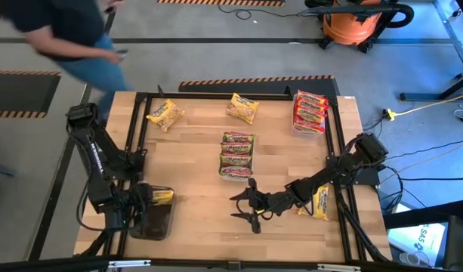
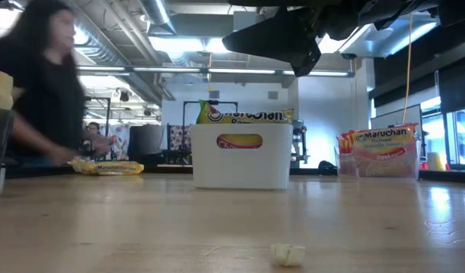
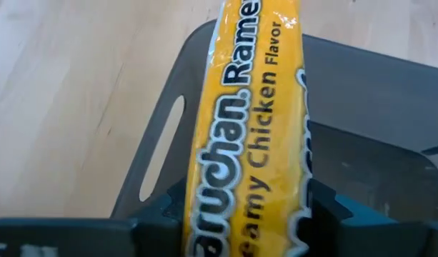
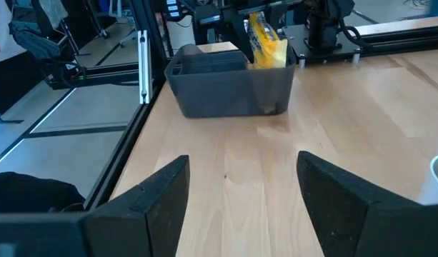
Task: Sort Maruchan noodles
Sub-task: Put the yellow noodle pack into the black bin
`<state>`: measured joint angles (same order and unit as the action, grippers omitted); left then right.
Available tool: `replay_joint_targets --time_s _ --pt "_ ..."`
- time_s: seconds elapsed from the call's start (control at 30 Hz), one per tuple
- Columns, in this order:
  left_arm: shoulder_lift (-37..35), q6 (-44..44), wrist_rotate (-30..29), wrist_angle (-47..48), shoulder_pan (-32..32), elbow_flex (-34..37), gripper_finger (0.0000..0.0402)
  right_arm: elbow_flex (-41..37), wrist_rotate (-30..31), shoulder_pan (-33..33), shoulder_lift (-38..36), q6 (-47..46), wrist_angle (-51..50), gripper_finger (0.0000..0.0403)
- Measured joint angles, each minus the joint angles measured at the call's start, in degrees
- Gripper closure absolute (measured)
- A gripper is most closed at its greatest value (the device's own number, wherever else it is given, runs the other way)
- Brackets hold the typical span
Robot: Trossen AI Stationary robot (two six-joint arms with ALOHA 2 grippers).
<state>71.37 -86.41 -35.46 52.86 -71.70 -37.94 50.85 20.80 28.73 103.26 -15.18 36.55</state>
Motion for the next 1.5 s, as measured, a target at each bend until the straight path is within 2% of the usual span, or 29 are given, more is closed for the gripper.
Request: replay_joint_targets --time_s 0.3,0.53,0.9,1.17,1.37,1.5 --pt "-0.02 -0.02 0.02 1.44 0.04 0.84 0.0210 -0.02 -0.46 0.00 0.00 0.00 0.64 0.0166" --pt "-0.63 -0.43 2.50 2.30 0.51 -0.63 0.0208 -0.02 -0.48 0.00 0.01 -0.01 0.64 0.0166" --pt "-2.21 -6.49 3.03 11.23 1.77 -2.35 0.0208 -0.02 -2.26 0.09 0.02 0.01 0.64 0.0166" --pt "-2.82 -7.61 2.32 12.52 5.29 -2.35 0.0208 -0.02 -2.45 0.11 0.02 0.45 0.59 0.0166" --pt "-2.84 -7.75 6.81 12.78 8.02 -3.99 0.0207 -0.02 -2.43 0.11 0.02 0.46 -0.35 0.0166" --pt "-2.86 -7.72 5.59 15.36 8.98 -6.09 0.0207 -0.02 -2.15 0.11 0.02 0.48 -0.33 0.0166"
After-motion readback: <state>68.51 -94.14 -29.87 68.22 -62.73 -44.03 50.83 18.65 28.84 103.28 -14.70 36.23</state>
